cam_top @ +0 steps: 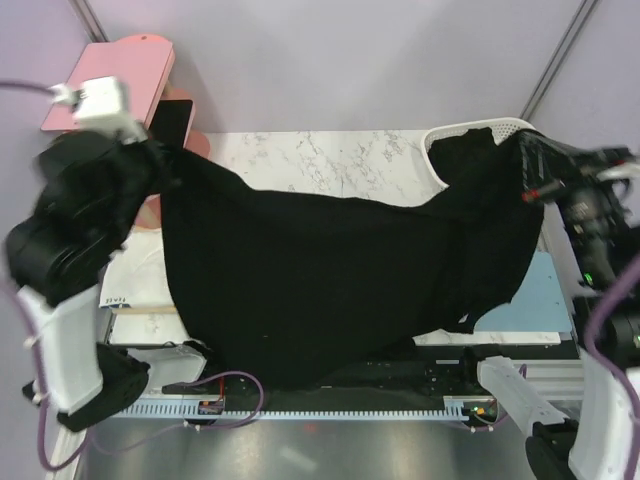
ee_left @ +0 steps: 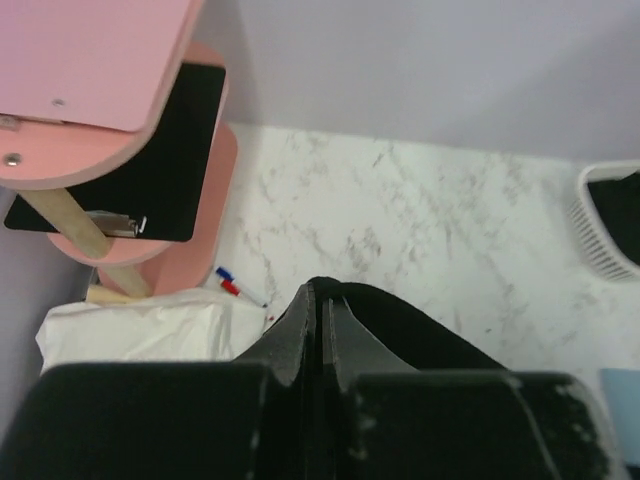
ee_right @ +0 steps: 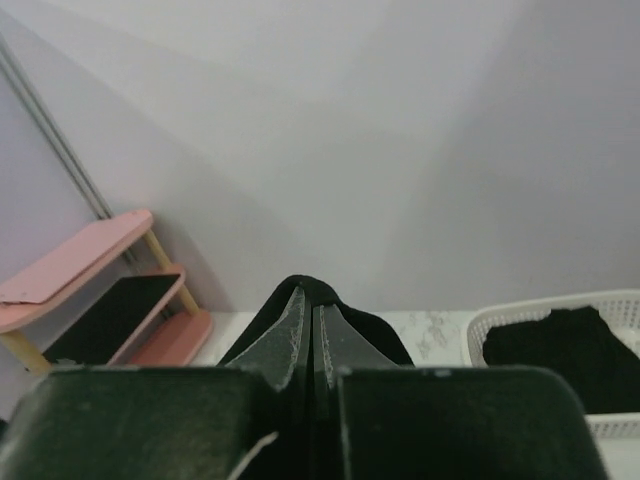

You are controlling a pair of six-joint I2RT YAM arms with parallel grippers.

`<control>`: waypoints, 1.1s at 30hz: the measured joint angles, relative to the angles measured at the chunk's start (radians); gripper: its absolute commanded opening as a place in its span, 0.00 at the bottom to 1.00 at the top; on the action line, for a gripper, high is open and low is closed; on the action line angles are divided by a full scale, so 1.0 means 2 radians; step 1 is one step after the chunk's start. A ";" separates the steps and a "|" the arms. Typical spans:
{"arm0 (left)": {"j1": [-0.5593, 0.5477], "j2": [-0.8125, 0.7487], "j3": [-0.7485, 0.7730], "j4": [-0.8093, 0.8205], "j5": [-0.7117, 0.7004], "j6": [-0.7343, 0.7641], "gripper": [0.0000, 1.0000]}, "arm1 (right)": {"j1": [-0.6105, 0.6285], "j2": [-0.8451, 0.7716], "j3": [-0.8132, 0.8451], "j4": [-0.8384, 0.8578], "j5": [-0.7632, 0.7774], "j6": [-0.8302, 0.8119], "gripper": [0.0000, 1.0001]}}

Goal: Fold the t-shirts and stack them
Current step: Flatten out the tshirt

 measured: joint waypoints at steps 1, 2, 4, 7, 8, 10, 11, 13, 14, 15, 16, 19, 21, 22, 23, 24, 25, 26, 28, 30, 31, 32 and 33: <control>0.002 0.024 -0.010 0.003 -0.001 0.002 0.02 | 0.000 0.021 -0.008 0.006 0.002 0.000 0.00; 0.005 0.045 -0.020 0.007 -0.002 0.003 0.02 | 0.000 0.041 -0.016 0.012 0.003 0.000 0.00; 0.026 0.092 -0.052 0.024 0.007 0.005 0.02 | 0.000 0.095 -0.036 0.032 0.004 0.000 0.00; 0.073 0.163 -0.112 0.053 0.034 0.005 0.02 | 0.000 0.194 -0.054 0.063 -0.001 0.000 0.00; 0.089 0.185 -0.126 0.059 0.039 0.005 0.02 | 0.000 0.234 -0.056 0.074 -0.006 0.000 0.00; 0.115 0.225 -0.138 0.063 0.047 0.005 0.02 | 0.000 0.313 -0.055 0.096 -0.015 0.000 0.00; 0.127 0.250 -0.137 0.066 0.049 0.005 0.02 | 0.000 0.347 -0.051 0.105 -0.020 0.000 0.00; 0.143 0.296 -0.123 0.070 0.049 0.005 0.02 | 0.000 0.443 -0.024 0.115 -0.035 -0.001 0.00; 0.149 0.320 -0.109 0.071 0.049 0.005 0.02 | 0.000 0.489 0.000 0.114 -0.041 -0.001 0.00; 0.152 0.340 -0.095 0.073 0.048 0.005 0.02 | 0.000 0.526 0.022 0.116 -0.045 -0.001 0.00; 0.157 0.366 -0.076 0.075 0.047 0.005 0.02 | 0.001 0.571 0.055 0.111 -0.052 -0.001 0.00; 0.166 0.436 -0.012 0.077 0.045 0.005 0.02 | 0.002 0.681 0.152 0.105 -0.067 0.000 0.00; 0.172 0.473 0.023 0.082 0.045 0.006 0.02 | 0.002 0.738 0.214 0.096 -0.076 0.002 0.00; 0.175 0.481 0.029 0.084 0.046 0.006 0.02 | 0.002 0.758 0.237 0.094 -0.078 0.003 0.00; 0.178 0.489 0.034 0.084 0.047 0.005 0.02 | 0.003 0.774 0.256 0.093 -0.080 0.004 0.00; 0.181 0.494 0.037 0.084 0.047 0.005 0.02 | 0.003 0.785 0.271 0.092 -0.080 0.005 0.00; 0.185 0.498 0.041 0.084 0.047 0.005 0.02 | 0.003 0.791 0.280 0.092 -0.080 0.006 0.00; 0.188 0.501 0.045 0.084 0.048 0.005 0.02 | 0.003 0.792 0.286 0.091 -0.081 0.007 0.00; 0.191 0.502 0.049 0.084 0.050 0.005 0.02 | 0.003 0.792 0.294 0.093 -0.082 0.009 0.00; 0.195 0.502 0.051 0.085 0.051 0.005 0.02 | 0.003 0.790 0.297 0.100 -0.085 0.010 0.00; 0.195 0.502 0.051 0.087 0.052 0.005 0.02 | 0.003 0.789 0.296 0.103 -0.087 0.012 0.00; 0.195 0.501 0.047 0.090 0.054 0.005 0.02 | 0.003 0.786 0.291 0.105 -0.090 0.014 0.00; 0.195 0.499 0.042 0.092 0.055 0.005 0.02 | 0.003 0.782 0.285 0.106 -0.092 0.016 0.00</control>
